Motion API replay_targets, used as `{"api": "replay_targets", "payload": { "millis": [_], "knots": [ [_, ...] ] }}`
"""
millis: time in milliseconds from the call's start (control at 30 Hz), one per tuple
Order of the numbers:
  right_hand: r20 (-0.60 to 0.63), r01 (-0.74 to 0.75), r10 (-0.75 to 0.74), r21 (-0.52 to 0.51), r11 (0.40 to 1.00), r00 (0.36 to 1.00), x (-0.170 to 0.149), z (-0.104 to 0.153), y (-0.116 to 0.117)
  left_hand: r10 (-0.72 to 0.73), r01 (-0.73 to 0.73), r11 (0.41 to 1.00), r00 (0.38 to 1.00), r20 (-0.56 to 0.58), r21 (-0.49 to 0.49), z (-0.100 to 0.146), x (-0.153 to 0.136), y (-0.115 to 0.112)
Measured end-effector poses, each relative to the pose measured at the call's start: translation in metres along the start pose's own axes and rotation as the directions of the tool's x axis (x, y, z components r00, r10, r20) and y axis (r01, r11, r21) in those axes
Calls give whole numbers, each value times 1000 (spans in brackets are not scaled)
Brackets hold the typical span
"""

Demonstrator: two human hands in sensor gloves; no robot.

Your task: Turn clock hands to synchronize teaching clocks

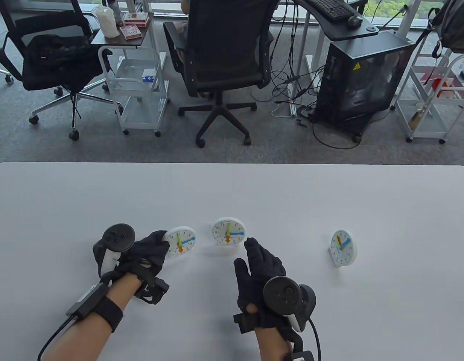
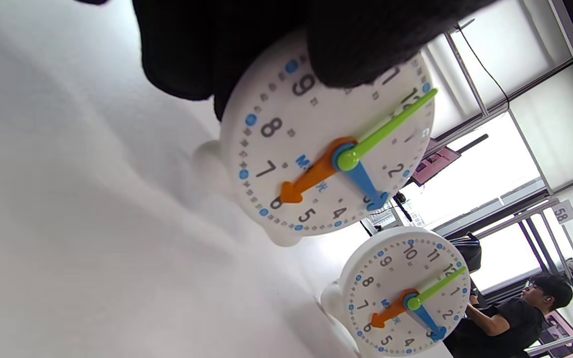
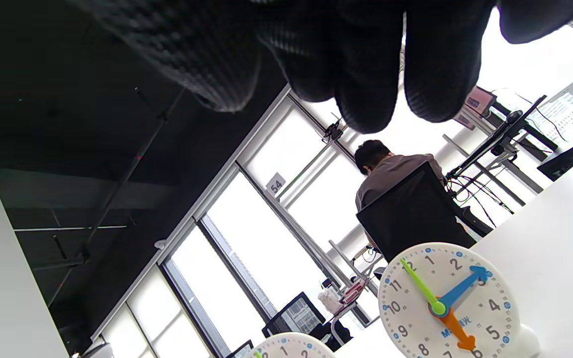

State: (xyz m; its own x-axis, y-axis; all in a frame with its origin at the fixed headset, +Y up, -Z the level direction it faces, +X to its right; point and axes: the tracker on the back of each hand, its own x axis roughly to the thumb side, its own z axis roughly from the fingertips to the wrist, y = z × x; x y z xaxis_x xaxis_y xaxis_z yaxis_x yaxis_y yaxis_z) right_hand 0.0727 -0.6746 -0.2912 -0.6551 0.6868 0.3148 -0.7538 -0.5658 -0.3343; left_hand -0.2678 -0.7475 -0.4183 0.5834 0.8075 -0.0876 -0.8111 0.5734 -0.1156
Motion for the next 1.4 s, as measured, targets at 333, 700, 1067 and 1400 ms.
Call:
{"api": "replay_targets", "payload": {
  "millis": [333, 700, 1067, 1400],
  "knots": [
    [32, -14, 13, 23, 1000, 999, 8, 0, 4, 81, -92, 988, 992, -92, -123, -29, -10, -15],
    [42, -19, 18, 12, 1000, 999, 8, 0, 2, 21, -37, 988, 994, -108, -149, -44, 2, -21],
    [52, -17, 15, 28, 999, 999, 10, 0, 3, -13, -6, 987, 992, -123, -158, -52, 5, -18],
    [48, -24, 24, 0, 1000, 999, 5, 0, -3, -39, 28, 995, 994, -104, -100, -45, 12, -12]
  ]
}}
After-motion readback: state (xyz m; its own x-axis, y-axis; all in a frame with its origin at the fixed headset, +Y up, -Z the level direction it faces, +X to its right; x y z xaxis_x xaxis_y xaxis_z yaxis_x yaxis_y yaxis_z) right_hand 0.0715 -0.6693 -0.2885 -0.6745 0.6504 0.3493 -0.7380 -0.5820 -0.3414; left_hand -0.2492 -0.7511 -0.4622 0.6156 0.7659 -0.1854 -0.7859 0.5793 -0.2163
